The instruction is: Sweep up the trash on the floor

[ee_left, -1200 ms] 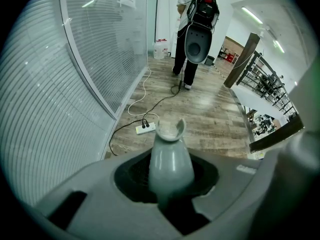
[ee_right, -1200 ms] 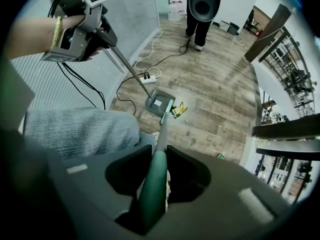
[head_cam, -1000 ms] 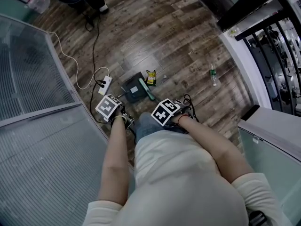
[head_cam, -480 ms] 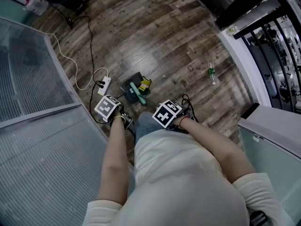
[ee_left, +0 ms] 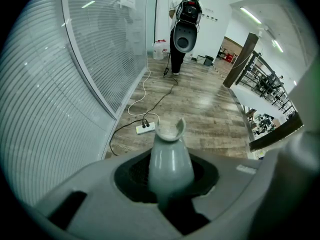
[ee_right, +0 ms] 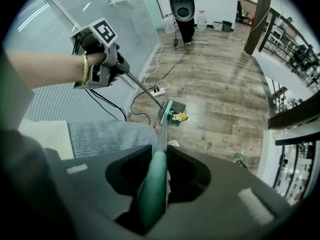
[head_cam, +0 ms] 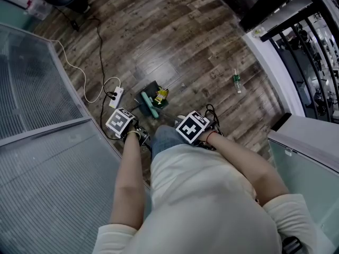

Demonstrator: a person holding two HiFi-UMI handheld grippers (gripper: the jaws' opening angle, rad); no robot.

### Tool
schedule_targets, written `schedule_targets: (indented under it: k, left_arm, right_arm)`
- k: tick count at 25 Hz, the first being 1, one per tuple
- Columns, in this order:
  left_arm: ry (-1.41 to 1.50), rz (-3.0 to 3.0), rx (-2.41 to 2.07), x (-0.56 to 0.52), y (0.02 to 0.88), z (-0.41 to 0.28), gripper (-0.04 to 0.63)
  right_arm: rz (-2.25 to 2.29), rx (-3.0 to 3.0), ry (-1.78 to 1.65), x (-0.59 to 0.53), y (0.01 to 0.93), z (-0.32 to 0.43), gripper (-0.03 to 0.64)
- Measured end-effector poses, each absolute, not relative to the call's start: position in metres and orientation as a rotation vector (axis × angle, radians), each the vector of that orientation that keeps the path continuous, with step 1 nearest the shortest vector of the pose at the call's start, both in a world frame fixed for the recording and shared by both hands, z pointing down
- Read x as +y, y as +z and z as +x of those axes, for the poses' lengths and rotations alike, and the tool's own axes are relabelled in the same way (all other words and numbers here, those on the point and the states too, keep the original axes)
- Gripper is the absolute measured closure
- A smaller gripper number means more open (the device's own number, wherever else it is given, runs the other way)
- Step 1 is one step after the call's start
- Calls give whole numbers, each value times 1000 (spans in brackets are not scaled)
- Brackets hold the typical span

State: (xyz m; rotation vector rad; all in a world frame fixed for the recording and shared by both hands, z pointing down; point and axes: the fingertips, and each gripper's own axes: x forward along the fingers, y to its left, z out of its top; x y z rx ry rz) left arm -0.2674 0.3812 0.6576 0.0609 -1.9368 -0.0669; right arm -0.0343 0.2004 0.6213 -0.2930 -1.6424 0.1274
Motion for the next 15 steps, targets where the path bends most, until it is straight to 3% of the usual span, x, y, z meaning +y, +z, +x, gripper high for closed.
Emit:
schedule_targets:
  k: [15]
  left_arm:
    - [-69,62,-1939,384,656,-263,502]
  right_arm:
    - [-56,-1687,211,137,616,-15,515]
